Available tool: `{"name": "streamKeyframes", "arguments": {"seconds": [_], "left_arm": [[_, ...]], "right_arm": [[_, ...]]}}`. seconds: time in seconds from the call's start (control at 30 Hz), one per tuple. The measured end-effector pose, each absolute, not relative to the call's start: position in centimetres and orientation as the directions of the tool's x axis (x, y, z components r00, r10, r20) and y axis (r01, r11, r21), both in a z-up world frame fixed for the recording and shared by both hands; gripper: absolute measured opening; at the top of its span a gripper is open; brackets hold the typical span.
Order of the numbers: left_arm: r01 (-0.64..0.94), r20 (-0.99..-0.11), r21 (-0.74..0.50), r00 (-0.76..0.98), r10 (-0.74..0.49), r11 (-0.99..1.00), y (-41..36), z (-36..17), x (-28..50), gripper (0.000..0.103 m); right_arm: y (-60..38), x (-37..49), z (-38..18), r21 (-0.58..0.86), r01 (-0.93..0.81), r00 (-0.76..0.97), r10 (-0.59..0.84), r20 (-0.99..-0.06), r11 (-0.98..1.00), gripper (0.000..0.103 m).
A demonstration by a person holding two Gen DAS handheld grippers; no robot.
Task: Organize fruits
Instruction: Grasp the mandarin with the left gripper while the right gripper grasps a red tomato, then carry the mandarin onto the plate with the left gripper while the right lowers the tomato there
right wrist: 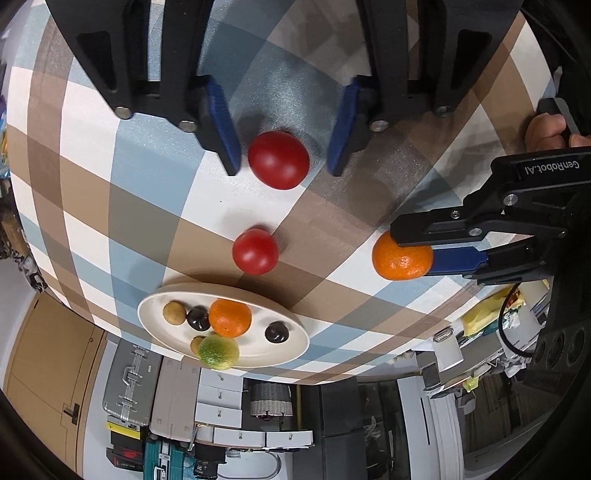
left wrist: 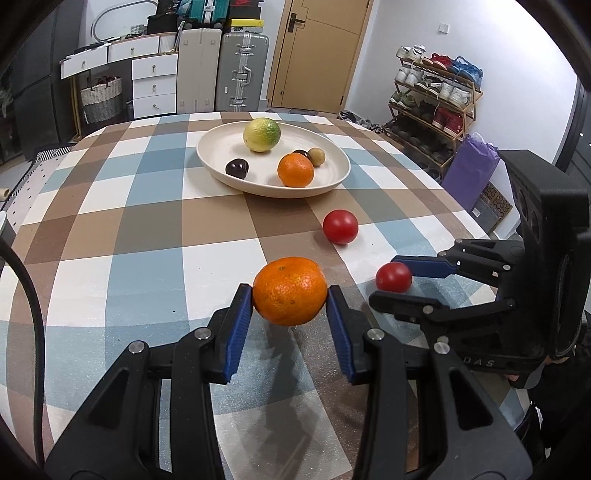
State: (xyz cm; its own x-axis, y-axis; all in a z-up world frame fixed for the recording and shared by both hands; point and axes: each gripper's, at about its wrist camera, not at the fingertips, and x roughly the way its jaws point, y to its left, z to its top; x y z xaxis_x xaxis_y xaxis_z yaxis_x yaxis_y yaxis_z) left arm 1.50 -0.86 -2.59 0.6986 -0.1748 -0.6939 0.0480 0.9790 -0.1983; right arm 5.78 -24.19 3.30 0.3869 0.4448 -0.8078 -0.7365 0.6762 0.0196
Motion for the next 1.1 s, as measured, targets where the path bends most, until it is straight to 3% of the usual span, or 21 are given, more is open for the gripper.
{"name": "streamKeyframes", "arguments": {"seconds": [0.13,1.1], "left_arm": [[0.045,-0.687,-0.195,0.706,-0.169,0.98,-0.8,-2.4,1.5,0.038],[-0.013,-0.638,-0.169,0.763,-0.099,0.986,-0.1,-0.1,4.5,0.038]], "right_arm": [[-24.4,5.9,3.4,0.022,-0.734,0.388,0.445,-0.807,0.679,0.032],[-25.1,9.9,7.4,0.036,-0.729,0.471,0.538,-0.699,0.684,0.032]]}}
